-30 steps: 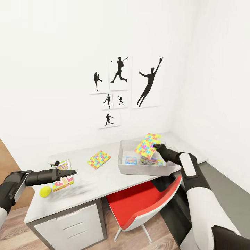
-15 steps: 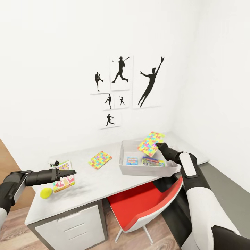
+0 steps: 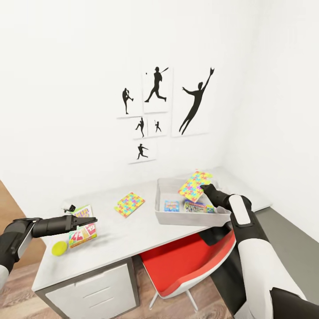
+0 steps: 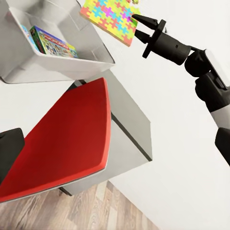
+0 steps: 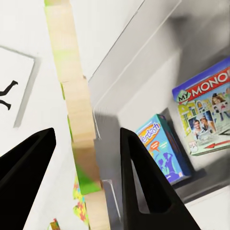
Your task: Put all the toys in the child's room - the three board games (two on the bed and one on the table), the two jigsaw puzzles on the table, and the tennis ball on the table - inside the toy box on the table in the child's room.
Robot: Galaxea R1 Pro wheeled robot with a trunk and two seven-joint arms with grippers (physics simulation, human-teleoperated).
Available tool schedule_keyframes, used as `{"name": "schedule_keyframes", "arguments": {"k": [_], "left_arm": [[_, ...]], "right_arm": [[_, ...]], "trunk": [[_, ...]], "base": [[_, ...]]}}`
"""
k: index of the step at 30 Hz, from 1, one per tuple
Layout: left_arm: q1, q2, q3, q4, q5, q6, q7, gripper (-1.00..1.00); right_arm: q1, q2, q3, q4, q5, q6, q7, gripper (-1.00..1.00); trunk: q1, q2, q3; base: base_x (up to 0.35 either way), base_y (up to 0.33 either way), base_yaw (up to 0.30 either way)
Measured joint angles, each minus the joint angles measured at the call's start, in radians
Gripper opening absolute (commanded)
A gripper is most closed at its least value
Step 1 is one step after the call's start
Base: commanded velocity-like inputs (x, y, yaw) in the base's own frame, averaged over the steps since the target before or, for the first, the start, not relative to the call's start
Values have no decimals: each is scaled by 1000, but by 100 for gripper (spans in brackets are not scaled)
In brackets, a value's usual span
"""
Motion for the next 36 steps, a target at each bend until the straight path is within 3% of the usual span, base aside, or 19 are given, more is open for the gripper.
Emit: {"name": "schedule_keyframes", "arguments": {"k": [7, 10, 15, 23, 26, 31, 36], "left_arm": [[0, 0, 0, 0, 0, 0, 0, 100], [0, 0, 0, 0, 0, 0, 0, 100], [0, 0, 0, 0, 0, 0, 0, 100], [0, 2, 0, 0, 0, 0, 0, 100], [0, 3, 0, 0, 0, 0, 0, 100], [0, 4, 0, 0, 0, 0, 0, 100], [0, 3, 0, 0, 0, 0, 0, 100]], "right_arm": [[0, 4, 3, 1, 1, -54, -43, -100], [-5, 24, 6, 0, 0, -66, -124, -100], [-65, 68, 7, 0, 3, -98, -240, -100], [-93, 114, 7, 0, 2, -227, -315, -100], [-99, 131, 7, 1, 1, -282, -376, -100], [-109, 132, 8, 11, -5, -394, -487, -100], [-112, 132, 9, 4, -13, -424, -533, -100]], "trunk": [[0, 0, -7], [0, 0, -7], [0, 0, -7], [0, 0, -7], [0, 0, -7], [0, 0, -7], [0, 0, -7]], "base": [[2, 1, 22], [0, 0, 3], [0, 0, 0], [0, 0, 0], [0, 0, 0], [0, 0, 0], [0, 0, 0]]}}
